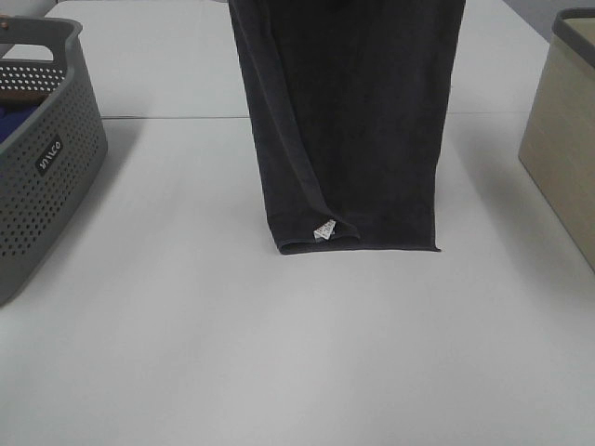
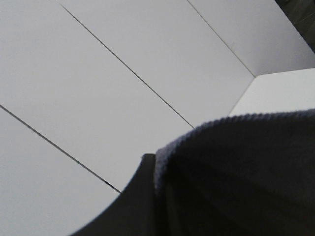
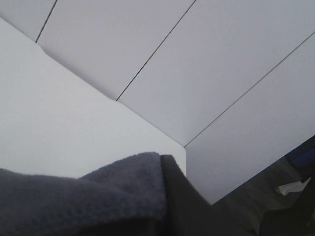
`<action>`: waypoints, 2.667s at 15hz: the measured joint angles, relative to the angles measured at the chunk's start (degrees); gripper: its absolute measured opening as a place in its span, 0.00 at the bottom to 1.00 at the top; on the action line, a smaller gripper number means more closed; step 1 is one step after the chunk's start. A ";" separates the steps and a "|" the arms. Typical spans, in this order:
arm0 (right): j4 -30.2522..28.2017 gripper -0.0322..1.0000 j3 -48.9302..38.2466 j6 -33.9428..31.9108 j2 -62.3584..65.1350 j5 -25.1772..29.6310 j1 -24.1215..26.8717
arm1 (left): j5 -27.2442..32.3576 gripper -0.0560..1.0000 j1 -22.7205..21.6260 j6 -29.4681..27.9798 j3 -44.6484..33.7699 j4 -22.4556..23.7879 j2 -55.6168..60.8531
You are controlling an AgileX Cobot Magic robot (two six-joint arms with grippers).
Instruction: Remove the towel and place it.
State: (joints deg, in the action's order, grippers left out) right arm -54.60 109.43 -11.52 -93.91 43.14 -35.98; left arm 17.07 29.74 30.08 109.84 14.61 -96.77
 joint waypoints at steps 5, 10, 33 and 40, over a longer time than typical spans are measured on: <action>-8.88 0.04 0.00 -9.11 -1.32 -5.73 0.00 | -15.41 0.05 -4.35 -1.03 0.00 -0.11 -2.01; -17.07 0.04 0.00 -15.64 -1.43 -9.57 0.00 | -18.74 0.05 -4.64 -1.26 0.00 -0.57 -2.81; -18.56 0.04 19.65 -45.66 -22.92 -42.28 17.02 | -33.06 0.05 -13.46 -1.26 43.20 -8.71 -39.71; -17.25 0.04 20.63 -45.72 -25.78 -42.57 17.07 | -28.59 0.05 -13.98 -1.26 44.06 -8.37 -40.45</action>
State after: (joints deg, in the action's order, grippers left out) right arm -71.85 130.06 -57.24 -119.69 0.57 -18.91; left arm -11.52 15.76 28.82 153.90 6.25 -137.22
